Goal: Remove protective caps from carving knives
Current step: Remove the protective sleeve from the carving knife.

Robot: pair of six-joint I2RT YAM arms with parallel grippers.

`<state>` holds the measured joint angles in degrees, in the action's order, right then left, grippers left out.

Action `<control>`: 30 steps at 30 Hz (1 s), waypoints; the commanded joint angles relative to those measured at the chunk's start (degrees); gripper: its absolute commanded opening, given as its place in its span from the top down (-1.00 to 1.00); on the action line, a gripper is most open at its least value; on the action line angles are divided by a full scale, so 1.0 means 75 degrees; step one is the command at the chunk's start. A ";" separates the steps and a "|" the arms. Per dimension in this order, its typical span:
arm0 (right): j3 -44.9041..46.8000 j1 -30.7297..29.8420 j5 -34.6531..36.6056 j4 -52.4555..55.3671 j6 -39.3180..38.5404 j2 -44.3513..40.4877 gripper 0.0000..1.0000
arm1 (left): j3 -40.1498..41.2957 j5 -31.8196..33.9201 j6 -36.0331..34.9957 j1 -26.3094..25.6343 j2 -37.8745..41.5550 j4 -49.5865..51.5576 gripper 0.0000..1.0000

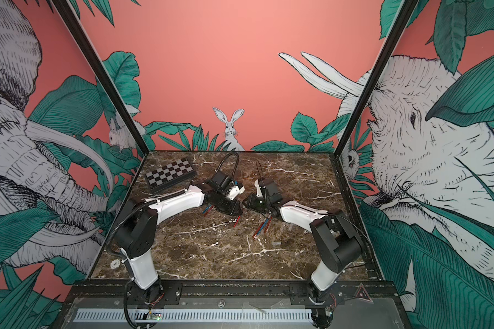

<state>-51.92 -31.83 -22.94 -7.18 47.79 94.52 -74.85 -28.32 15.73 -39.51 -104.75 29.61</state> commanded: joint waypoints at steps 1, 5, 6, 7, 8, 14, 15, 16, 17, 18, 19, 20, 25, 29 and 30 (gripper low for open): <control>-0.0152 -0.0068 0.0026 -0.0285 0.0040 0.0124 0.53 | 0.0091 -0.0068 0.0036 -0.0041 0.0409 -0.0057 0.75; -0.0144 -0.0075 0.0056 -0.0296 0.0049 0.0124 0.59 | 0.0124 -0.0074 0.0036 -0.0039 0.0395 -0.0059 0.75; -0.0144 -0.0074 0.0067 -0.0294 0.0052 0.0117 0.61 | 0.0123 -0.0080 0.0036 -0.0041 0.0382 -0.0051 0.75; -0.0133 -0.0079 0.0097 -0.0295 0.0050 0.0113 0.64 | 0.0124 -0.0080 0.0042 -0.0035 0.0375 -0.0057 0.75; -0.0124 -0.0076 0.0123 -0.0294 0.0053 0.0089 0.65 | 0.0134 -0.0086 0.0036 -0.0041 0.0373 -0.0072 0.75; -0.0095 -0.0080 0.0203 -0.0373 0.0101 0.0062 0.67 | 0.0216 -0.0104 -0.0016 -0.0038 0.0374 -0.0034 0.75; -0.0080 -0.0080 0.0210 -0.0384 0.0104 0.0064 0.68 | 0.0229 -0.0092 -0.0046 -0.0041 0.0386 -0.0006 0.76; -0.0063 -0.0083 0.0212 -0.0399 0.0120 0.0062 0.68 | 0.0253 -0.0064 -0.0074 -0.0041 0.0399 0.0019 0.76; -0.0045 -0.0087 0.0233 -0.0408 0.0140 0.0065 0.69 | 0.0276 -0.0035 -0.0082 -0.0041 0.0414 0.0037 0.76; -0.0032 -0.0080 0.0240 -0.0414 0.0166 0.0065 0.71 | 0.0307 -0.0020 -0.0083 -0.0041 0.0440 0.0036 0.76; -0.0026 -0.0080 0.0234 -0.0425 0.0190 0.0065 0.72 | 0.0320 -0.0001 -0.0085 -0.0035 0.0464 0.0021 0.76; -0.0015 -0.0085 0.0236 -0.0431 0.0245 0.0068 0.74 | 0.0325 0.0009 -0.0087 -0.0037 0.0468 0.0009 0.76; 0.0076 -0.0080 0.0225 -0.0509 0.0538 0.0065 0.80 | 0.0337 0.0025 -0.0008 -0.0041 0.0467 -0.0121 0.70; 0.0160 -0.0080 0.0331 -0.0445 0.0754 -0.0027 0.84 | 0.0324 0.0050 0.0002 -0.0041 0.0469 -0.0151 0.55; 0.0183 -0.0085 0.0354 -0.0426 0.0812 -0.0048 0.85 | 0.0320 0.0066 0.0012 -0.0041 0.0489 -0.0139 0.50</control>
<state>-51.24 -32.34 -21.76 -9.23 52.21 94.91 -73.10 -27.99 15.55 -39.62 -104.09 28.32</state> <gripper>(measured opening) 0.122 0.236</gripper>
